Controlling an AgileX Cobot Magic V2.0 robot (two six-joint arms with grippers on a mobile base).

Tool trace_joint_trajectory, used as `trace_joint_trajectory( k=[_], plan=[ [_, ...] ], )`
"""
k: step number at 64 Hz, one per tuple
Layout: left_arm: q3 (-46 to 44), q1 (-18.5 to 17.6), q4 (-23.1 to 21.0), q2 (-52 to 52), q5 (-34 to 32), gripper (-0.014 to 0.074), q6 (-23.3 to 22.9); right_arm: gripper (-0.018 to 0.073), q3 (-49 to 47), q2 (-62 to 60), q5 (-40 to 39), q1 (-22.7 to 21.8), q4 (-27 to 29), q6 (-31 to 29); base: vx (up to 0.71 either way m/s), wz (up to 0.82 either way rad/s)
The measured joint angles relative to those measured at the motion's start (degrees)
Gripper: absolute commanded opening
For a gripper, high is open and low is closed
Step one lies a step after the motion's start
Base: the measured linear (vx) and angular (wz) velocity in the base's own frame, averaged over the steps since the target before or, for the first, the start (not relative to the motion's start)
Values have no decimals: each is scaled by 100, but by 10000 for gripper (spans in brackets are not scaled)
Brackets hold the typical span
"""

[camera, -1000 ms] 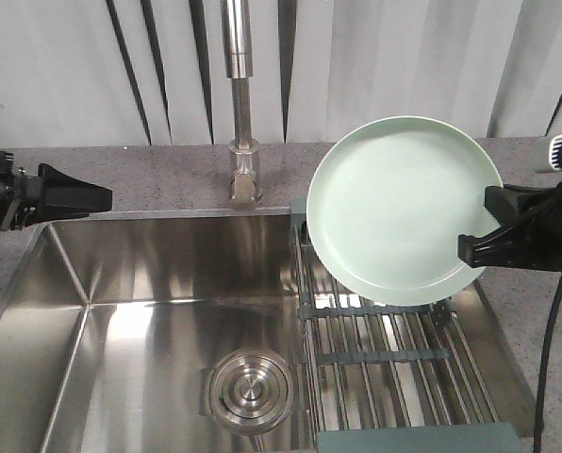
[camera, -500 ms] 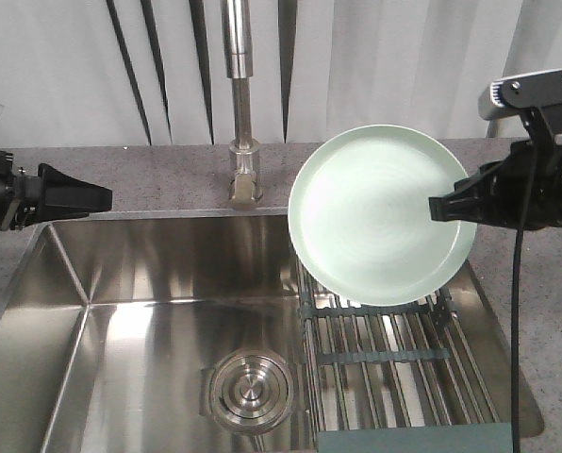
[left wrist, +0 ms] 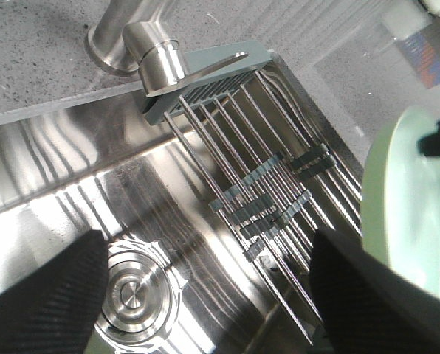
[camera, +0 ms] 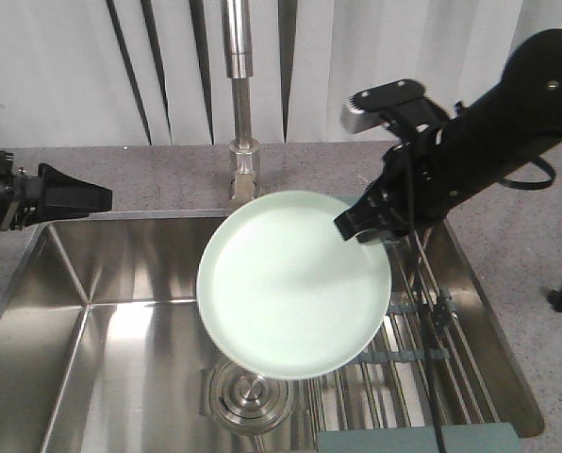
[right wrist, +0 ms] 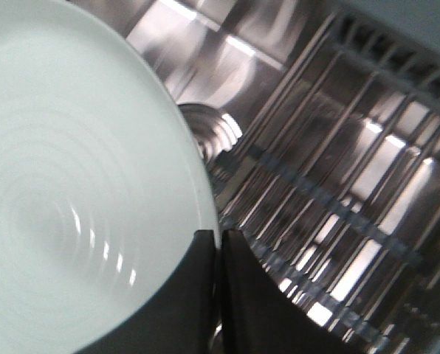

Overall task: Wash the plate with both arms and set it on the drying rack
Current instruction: 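Swing the plate in the right gripper over the sink under the faucet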

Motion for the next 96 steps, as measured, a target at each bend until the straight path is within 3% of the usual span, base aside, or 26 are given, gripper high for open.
trace_joint_trajectory(
  k=[9,18,31,39,51,59,66,71,81,90,96],
  plan=[
    [0,0,0,0,0,536,0,-10,-494,483,349,342,193,188,0,0],
    [0,0,0,0,0,536,0,-10,-729,668,-187,390,731,270,0,0],
    [0,0,0,0,0,536,0,-10,-768,668,-1398,14,907,437,0,0],
    [0,0,0,0,0,536,0,-10,-768,662,-1724,-402,849,457,0,0],
    [0,0,0,0,0,536,0,-10,-768,568,-652,-807,722,500,0,0],
    [0,0,0,0,0,536,0,-10,-768,505,321,-720,848,577,0,0],
    [0,0,0,0,0,536,0,-10,-768,505,555,-463,1118,598,0,0],
    [0,0,0,0,0,536,0,-10,-768,505,268,-257,1434,598,0,0],
    [0,0,0,0,0,536,0,-10,-768,520,-1078,-2,1758,437,0,0],
    [0,0,0,0,0,536,0,-10,-768,524,-2133,-119,1354,324,0,0],
    [0,0,0,0,0,536,0,-10,-768,524,-2281,-333,986,402,0,0]
  ],
)
